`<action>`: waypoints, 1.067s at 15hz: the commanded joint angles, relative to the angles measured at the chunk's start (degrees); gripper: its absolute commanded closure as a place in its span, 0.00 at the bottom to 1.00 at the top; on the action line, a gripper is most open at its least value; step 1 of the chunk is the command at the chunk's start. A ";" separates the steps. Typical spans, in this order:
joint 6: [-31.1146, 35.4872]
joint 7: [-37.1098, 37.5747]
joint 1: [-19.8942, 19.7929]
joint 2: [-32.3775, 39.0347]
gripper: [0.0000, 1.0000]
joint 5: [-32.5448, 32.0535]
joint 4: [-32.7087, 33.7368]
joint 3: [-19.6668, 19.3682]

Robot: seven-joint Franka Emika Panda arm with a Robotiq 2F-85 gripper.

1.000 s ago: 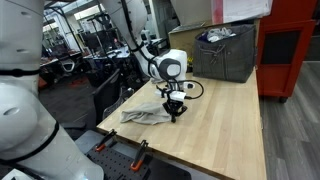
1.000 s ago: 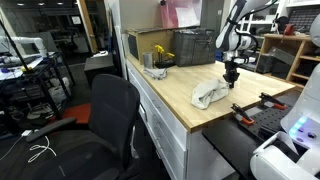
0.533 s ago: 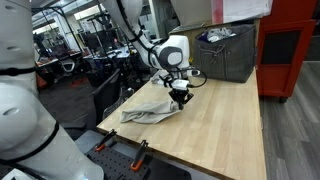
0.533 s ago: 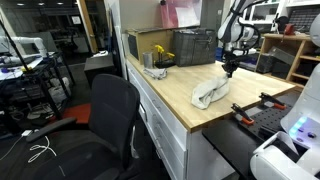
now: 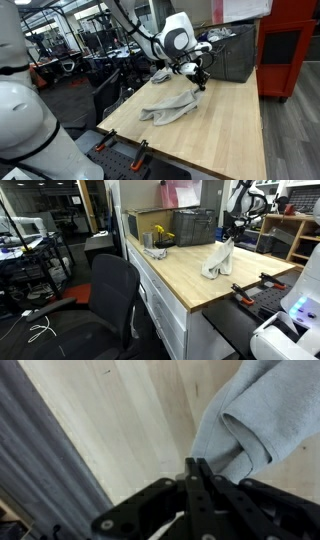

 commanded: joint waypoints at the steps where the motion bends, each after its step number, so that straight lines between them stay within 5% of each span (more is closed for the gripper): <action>1: 5.74 13.30 7.11 -2.12 0.99 -9.78 -1.79 -9.40; 3: 5.54 17.66 9.86 -3.21 0.99 -12.45 -2.22 -12.89; 10: -8.00 3.15 2.49 -19.79 0.99 1.85 -9.72 -1.09; 16: -23.90 -0.41 0.04 -29.39 0.99 7.68 -6.07 1.98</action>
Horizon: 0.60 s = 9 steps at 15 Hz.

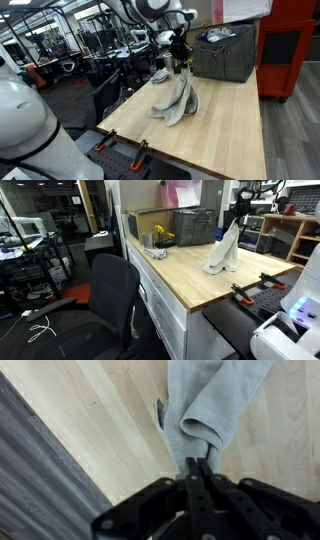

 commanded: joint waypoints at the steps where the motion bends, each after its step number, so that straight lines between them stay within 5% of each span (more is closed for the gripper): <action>1: -5.82 -0.21 -1.86 -5.56 0.99 0.75 1.44 1.66; 9: -8.80 1.60 -2.25 -8.68 0.99 0.55 5.78 3.64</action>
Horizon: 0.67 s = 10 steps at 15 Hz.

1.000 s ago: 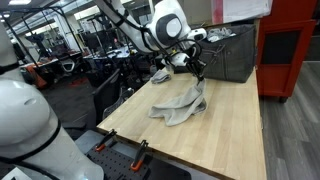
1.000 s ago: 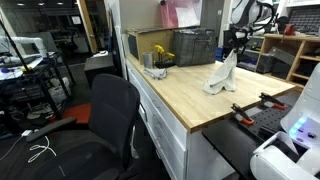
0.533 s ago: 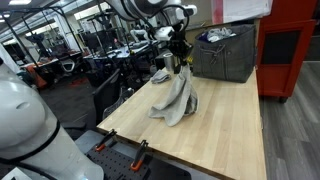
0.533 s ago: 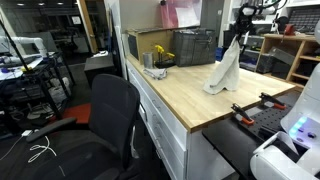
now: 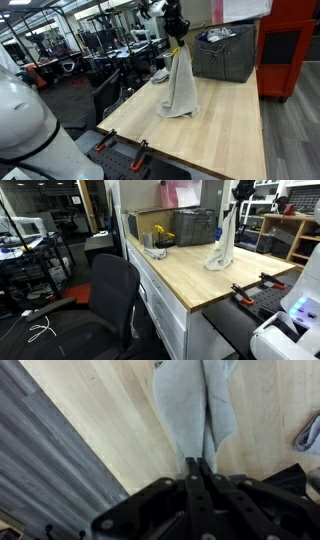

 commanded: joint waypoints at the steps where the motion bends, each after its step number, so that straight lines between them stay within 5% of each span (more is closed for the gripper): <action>1: -1.36 2.05 -1.22 -0.69 0.99 -0.16 1.99 1.56; 10: 1.46 19.82 -5.65 2.32 0.99 -10.35 0.36 4.40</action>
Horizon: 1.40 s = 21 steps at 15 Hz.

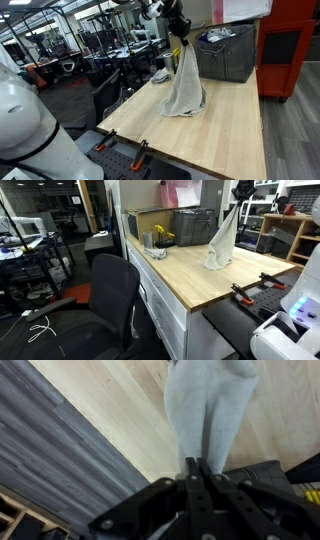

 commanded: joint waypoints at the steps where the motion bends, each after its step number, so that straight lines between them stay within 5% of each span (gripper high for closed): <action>1: 0.35 7.09 -2.85 0.92 0.99 -3.92 -0.71 0.53; 12: -2.33 14.50 -10.39 2.22 0.99 -8.82 -2.09 -3.93; 21: -2.62 33.76 -12.93 6.37 0.99 -23.40 -2.05 -6.22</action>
